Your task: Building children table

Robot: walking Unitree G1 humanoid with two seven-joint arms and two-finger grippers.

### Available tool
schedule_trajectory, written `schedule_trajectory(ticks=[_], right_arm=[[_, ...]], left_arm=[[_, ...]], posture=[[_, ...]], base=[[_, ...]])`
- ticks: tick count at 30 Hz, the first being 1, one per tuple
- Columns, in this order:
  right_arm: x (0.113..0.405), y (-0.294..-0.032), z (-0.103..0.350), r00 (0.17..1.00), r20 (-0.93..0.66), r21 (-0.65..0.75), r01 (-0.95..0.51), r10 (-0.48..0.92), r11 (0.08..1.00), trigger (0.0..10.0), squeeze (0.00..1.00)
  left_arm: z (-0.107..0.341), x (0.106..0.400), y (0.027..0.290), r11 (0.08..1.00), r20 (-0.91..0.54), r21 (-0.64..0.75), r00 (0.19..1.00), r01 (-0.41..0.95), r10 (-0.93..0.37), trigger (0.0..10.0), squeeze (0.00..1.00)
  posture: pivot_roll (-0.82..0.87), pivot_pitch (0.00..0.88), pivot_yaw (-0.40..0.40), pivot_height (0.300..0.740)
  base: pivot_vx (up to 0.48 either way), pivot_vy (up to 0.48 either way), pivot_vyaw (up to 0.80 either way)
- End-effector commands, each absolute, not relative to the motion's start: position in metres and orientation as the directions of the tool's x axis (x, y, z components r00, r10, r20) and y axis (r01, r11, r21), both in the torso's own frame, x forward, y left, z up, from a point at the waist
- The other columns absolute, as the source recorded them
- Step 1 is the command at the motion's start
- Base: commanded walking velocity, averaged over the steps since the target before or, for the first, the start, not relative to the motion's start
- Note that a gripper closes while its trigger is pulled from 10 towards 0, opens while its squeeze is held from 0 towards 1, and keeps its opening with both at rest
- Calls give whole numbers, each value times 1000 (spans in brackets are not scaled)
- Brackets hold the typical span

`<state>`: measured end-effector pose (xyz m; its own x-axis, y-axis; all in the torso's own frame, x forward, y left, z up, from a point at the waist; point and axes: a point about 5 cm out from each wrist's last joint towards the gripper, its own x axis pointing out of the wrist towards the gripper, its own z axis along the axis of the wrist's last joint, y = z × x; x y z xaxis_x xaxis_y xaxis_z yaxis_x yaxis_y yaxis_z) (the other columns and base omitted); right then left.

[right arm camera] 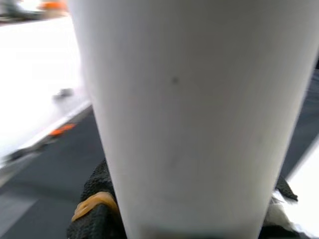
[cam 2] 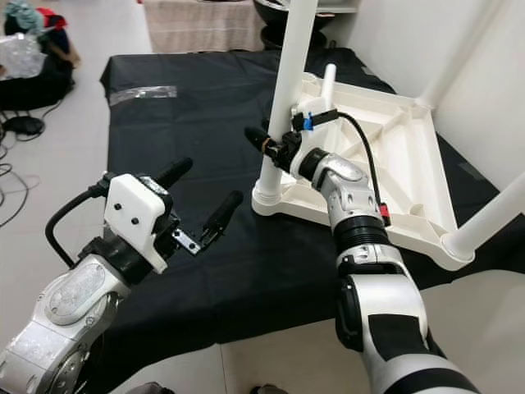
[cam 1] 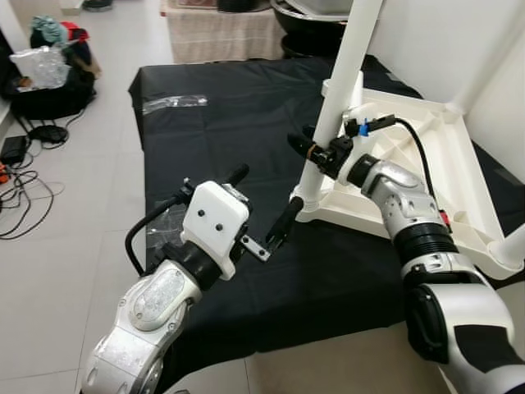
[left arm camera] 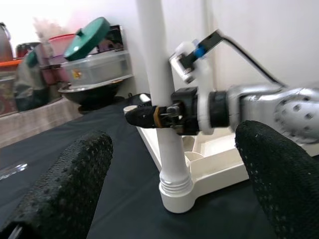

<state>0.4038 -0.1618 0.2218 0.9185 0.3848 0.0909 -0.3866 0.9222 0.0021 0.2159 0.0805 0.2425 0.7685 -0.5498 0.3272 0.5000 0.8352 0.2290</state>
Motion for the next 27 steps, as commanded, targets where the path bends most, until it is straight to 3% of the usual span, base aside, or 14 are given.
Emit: schedule_trajectory(ticks=[1, 2, 7, 8, 10, 16, 17, 18, 19, 21, 22, 26, 27], right_arm=[[401, -197, 202, 991, 16, 26, -132, 131, 991, 0, 0], [394, -207, 198, 995, 25, 26, 99, -100, 995, 0, 0], [382, -216, 197, 962, 33, 36, 269, -271, 962, 0, 0], [364, -204, 200, 917, 47, 30, 394, -395, 919, 0, 0], [351, -182, 199, 897, 21, 38, 440, -441, 897, 0, 0], [349, -161, 196, 910, -13, 59, 414, -414, 908, 0, 0], [353, -150, 200, 937, 12, 81, 347, -349, 934, 10000, 0], [353, -150, 200, 937, 12, 81, 347, -349, 934, 10000, 0], [355, -135, 213, 963, 90, 87, 245, -253, 966, 10000, 0], [355, -135, 213, 963, 90, 87, 245, -253, 966, 10000, 0], [356, -131, 219, 972, 134, 89, 185, -195, 979, 10000, 1000], [352, -129, 230, 971, 177, 67, 148, -158, 987, 10000, 1000], [353, -131, 235, 974, 191, 56, 115, -124, 992, 10000, 0]], left_arm=[[239, 217, 80, 832, 314, 228, 771, 506, -554, 10000, 0], [239, 217, 78, 830, 317, 226, 767, 510, -558, 10000, 0], [240, 218, 77, 829, 321, 224, 764, 513, -560, 10000, 0], [240, 218, 76, 827, 321, 224, 763, 515, -562, 10000, 0], [239, 217, 76, 828, 321, 226, 763, 513, -561, 10000, 0], [240, 217, 76, 829, 323, 225, 764, 512, -559, 10000, 0], [239, 216, 75, 829, 322, 225, 763, 512, -560, 10000, 0], [239, 216, 75, 829, 322, 225, 763, 512, -560, 10000, 0], [239, 216, 75, 828, 321, 226, 764, 513, -560, 10000, 0], [239, 216, 75, 828, 321, 226, 764, 513, -560, 10000, 0], [239, 216, 75, 829, 322, 224, 765, 512, -559, 10000, 0], [239, 216, 75, 829, 322, 225, 764, 511, -559, 10000, 0], [239, 216, 75, 830, 322, 225, 765, 511, -558, 10000, 0]], posture=[[70, 102, -74, 740], [65, 94, -72, 740], [65, 94, -72, 740], [68, 89, -72, 740], [71, 81, -73, 740], [72, 80, -78, 740], [70, 78, -80, 740], [70, 78, -80, 740], [73, 79, -82, 740], [73, 79, -82, 740], [69, 78, -81, 740], [69, 78, -81, 740], [68, 76, -82, 740]], base=[[0, 0, 0], [0, 0, 0], [0, 0, 0], [0, 0, 0], [0, 0, 0], [0, 0, 0], [0, 0, 0], [0, 0, 0], [0, 0, 0], [0, 0, 0], [0, 0, 0], [0, 0, 0], [0, 0, 0]])
